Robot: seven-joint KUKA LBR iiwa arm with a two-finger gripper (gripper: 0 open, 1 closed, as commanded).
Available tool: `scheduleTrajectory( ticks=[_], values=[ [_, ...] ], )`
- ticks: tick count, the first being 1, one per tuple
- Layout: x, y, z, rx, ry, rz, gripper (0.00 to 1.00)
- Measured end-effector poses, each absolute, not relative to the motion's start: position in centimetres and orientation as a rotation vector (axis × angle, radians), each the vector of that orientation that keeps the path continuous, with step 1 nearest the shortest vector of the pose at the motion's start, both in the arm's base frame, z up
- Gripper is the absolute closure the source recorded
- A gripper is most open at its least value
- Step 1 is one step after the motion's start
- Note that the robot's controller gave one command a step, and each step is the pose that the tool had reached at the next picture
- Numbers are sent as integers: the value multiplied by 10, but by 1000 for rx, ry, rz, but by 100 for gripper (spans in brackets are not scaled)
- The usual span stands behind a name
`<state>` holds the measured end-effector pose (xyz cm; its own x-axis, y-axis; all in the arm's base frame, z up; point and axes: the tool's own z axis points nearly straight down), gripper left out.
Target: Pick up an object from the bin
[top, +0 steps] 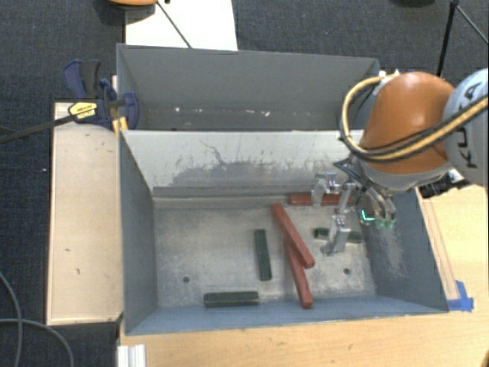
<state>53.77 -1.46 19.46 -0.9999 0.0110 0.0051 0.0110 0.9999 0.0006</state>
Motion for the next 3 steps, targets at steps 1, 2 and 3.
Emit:
scheduleTrajectory(
  ticks=[1,2,3],
  values=[
    [539,-15,199,-17,-3144,-1,0],
    [562,-37,151,77,-3149,1,0],
    [553,-50,97,348,-3127,1,0]
  ],
)
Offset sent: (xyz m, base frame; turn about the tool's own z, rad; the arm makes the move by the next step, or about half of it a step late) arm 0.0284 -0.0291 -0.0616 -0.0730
